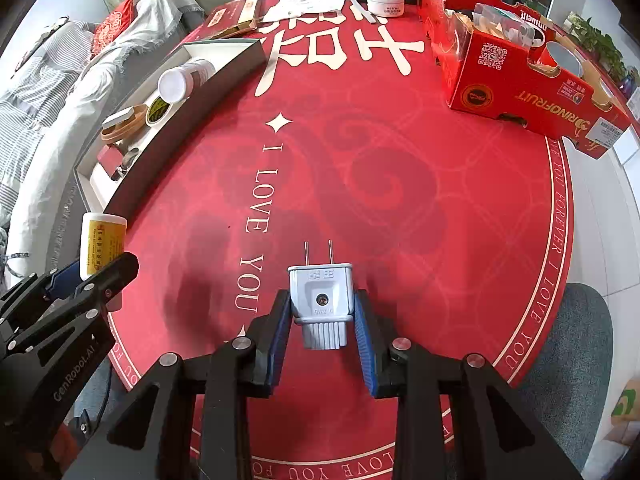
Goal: Organize rigid objects
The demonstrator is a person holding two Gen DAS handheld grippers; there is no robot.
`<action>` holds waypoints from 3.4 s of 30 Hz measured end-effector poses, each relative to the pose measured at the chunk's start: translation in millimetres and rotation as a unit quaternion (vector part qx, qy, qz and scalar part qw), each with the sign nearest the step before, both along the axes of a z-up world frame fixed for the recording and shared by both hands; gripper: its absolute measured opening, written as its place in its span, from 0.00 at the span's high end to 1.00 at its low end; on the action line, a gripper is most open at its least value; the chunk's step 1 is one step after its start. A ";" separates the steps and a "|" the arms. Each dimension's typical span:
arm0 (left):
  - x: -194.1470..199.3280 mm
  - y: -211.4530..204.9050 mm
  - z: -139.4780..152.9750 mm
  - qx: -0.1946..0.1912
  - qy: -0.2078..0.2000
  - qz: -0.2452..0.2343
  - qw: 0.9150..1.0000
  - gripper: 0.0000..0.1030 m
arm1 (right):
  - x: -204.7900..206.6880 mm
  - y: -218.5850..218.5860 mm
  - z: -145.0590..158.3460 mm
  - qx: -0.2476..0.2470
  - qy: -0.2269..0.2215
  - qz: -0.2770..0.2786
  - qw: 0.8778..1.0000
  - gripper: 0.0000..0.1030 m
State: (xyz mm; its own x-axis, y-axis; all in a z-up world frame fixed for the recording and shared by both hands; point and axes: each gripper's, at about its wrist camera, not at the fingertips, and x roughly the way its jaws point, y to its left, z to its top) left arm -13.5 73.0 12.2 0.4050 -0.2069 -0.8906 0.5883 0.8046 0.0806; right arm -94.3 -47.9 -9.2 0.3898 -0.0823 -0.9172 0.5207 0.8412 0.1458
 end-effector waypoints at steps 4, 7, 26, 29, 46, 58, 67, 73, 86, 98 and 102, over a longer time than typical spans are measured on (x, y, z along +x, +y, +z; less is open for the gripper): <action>0.1 0.6 0.0 -0.001 0.001 0.000 1.000 0.63 | 0.3 -0.2 0.0 -0.001 0.001 0.001 1.000 0.69; 2.5 2.0 3.7 -0.005 -0.001 0.002 1.000 0.63 | 0.9 0.1 1.2 -0.005 0.000 0.001 1.000 0.69; 151.6 57.6 155.3 -0.094 -0.099 0.155 0.978 0.63 | 141.6 13.6 171.4 -0.047 -0.164 0.101 0.980 0.69; 175.9 57.5 151.2 -0.088 -0.099 0.171 0.976 0.63 | 174.0 15.7 189.7 -0.058 -0.176 0.113 0.976 0.69; 239.8 34.1 67.3 -0.041 -0.021 0.197 0.979 0.63 | 274.5 18.1 112.1 -0.030 -0.078 0.143 0.986 0.69; 252.6 26.5 33.6 -0.026 0.008 0.201 0.979 0.63 | 295.1 11.9 75.0 -0.023 -0.036 0.141 0.989 0.69; 256.2 24.5 8.6 0.005 0.011 0.198 0.980 0.28 | 308.5 18.2 43.4 -0.019 0.006 0.165 0.986 0.66; 252.6 42.8 8.5 0.001 0.019 0.212 0.977 0.13 | 295.3 5.1 50.4 -0.043 -0.007 0.150 0.988 0.16; 208.9 73.4 57.9 -0.029 0.061 0.214 0.974 0.12 | 249.2 5.2 95.7 0.030 -0.045 0.128 0.990 0.00; 199.3 90.9 55.9 -0.009 0.068 0.255 0.964 0.12 | 255.2 36.6 98.6 0.022 0.036 0.151 0.988 0.00; 199.5 92.0 59.3 -0.013 0.066 0.251 0.966 0.12 | 260.9 46.8 104.0 0.017 0.036 0.163 0.986 0.00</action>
State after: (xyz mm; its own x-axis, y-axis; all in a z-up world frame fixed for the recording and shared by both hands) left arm 186.0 165.0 71.5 0.3438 -0.0374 -0.9383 0.1272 0.9919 0.0070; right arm 166.6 -1.1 94.7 0.3241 0.0677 -0.9436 0.2341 0.9607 0.1494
